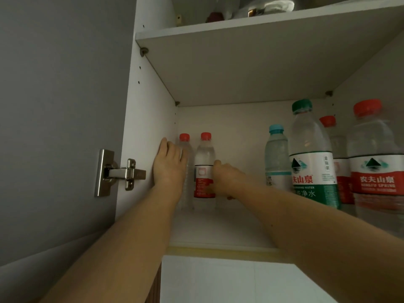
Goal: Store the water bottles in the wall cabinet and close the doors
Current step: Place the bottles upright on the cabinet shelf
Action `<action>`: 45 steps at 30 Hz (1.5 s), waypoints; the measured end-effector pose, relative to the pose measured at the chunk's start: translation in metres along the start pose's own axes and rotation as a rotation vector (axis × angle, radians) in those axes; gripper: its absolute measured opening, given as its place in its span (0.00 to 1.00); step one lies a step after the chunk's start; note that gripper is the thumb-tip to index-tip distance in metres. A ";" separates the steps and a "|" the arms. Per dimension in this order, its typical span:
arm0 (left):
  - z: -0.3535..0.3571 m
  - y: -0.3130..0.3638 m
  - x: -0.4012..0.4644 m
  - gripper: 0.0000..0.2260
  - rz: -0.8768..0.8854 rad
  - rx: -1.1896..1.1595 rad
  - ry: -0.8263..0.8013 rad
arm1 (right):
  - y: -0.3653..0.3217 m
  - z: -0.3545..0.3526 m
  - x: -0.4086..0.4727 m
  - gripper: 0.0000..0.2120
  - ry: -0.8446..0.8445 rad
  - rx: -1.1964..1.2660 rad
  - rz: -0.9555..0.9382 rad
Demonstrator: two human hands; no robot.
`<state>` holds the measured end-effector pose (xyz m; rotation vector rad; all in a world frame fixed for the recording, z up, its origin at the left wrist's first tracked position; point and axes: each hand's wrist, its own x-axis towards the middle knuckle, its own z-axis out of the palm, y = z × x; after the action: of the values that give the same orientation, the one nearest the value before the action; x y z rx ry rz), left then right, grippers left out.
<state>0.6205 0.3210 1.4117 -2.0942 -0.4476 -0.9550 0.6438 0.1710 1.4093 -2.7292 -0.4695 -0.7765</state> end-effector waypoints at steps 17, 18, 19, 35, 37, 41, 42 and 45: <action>-0.066 -0.008 -0.028 0.20 -0.171 -1.545 0.213 | 0.048 -0.112 -0.168 0.21 0.580 -0.155 -0.355; -0.079 -0.006 -0.030 0.19 -0.127 -1.644 0.206 | 0.055 -0.119 -0.174 0.21 0.600 -0.128 -0.326; -0.094 -0.003 -0.033 0.17 -0.066 -1.738 0.187 | 0.062 -0.126 -0.178 0.23 0.611 -0.092 -0.283; -0.179 0.082 -0.082 0.24 0.240 -2.206 -0.207 | 0.119 -0.138 -0.200 0.29 0.376 0.412 0.084; -0.179 0.082 -0.084 0.23 0.228 -2.216 -0.198 | 0.120 -0.138 -0.200 0.28 0.345 0.491 0.079; -0.169 0.067 -0.087 0.25 0.187 -2.122 -0.143 | 0.116 -0.133 -0.199 0.34 0.299 0.473 0.029; -0.164 0.062 -0.087 0.26 0.175 -2.090 -0.142 | 0.114 -0.131 -0.197 0.35 0.289 0.451 0.017; -0.145 0.044 -0.088 0.26 0.144 -2.037 -0.161 | 0.106 -0.119 -0.191 0.35 0.259 0.424 -0.020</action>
<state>0.5184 0.1811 1.3836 -3.7767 1.1939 -1.2672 0.4756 -0.0106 1.3853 -2.2032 -0.5331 -0.9023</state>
